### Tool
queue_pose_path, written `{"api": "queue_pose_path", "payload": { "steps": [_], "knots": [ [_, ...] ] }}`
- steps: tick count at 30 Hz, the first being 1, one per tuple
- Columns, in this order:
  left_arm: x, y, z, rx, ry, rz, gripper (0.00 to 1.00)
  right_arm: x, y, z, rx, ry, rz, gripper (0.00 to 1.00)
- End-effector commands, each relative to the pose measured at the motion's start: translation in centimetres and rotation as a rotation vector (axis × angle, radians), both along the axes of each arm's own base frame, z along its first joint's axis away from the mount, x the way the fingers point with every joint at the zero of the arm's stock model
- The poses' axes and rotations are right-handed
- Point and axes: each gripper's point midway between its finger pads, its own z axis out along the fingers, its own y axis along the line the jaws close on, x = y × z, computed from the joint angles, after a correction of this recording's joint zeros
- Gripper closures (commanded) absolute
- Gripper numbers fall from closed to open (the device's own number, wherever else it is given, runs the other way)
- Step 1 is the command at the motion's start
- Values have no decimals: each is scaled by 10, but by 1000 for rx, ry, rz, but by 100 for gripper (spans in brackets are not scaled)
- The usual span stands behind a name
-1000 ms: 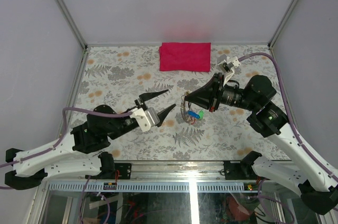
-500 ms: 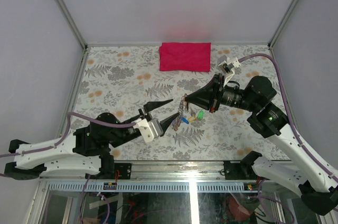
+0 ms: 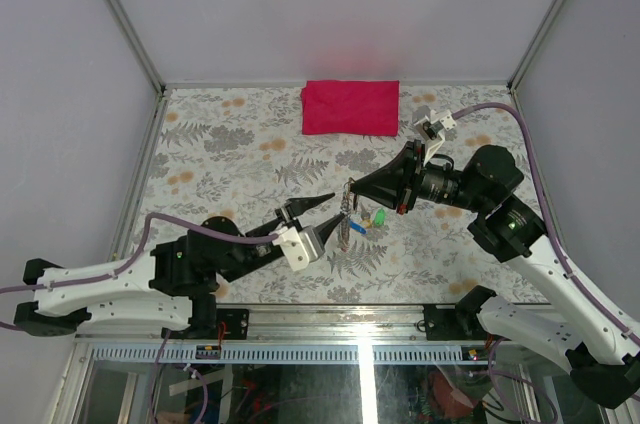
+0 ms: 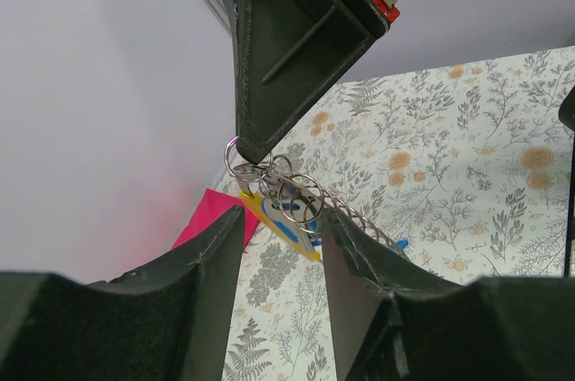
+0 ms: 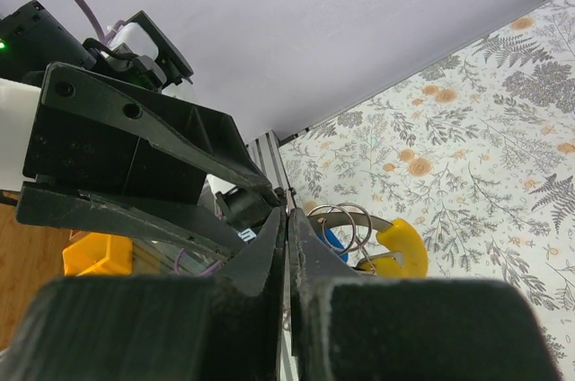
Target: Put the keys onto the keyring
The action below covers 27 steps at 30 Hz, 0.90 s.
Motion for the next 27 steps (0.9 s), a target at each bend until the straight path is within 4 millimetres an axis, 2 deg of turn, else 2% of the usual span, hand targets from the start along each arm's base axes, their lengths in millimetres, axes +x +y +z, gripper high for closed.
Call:
{"api": "queue_pose_path", "payload": {
  "steps": [1, 16, 27],
  "knots": [
    [2, 0, 11, -41, -21, 21, 60, -5, -6, 30, 84, -87, -7, 100],
    [13, -7, 4, 15, -43, 82, 62, -9, -6, 31, 99, -88, 11, 100],
    [11, -1, 16, -14, -51, 87, 64, -3, -6, 28, 89, -76, -18, 100]
  ]
}}
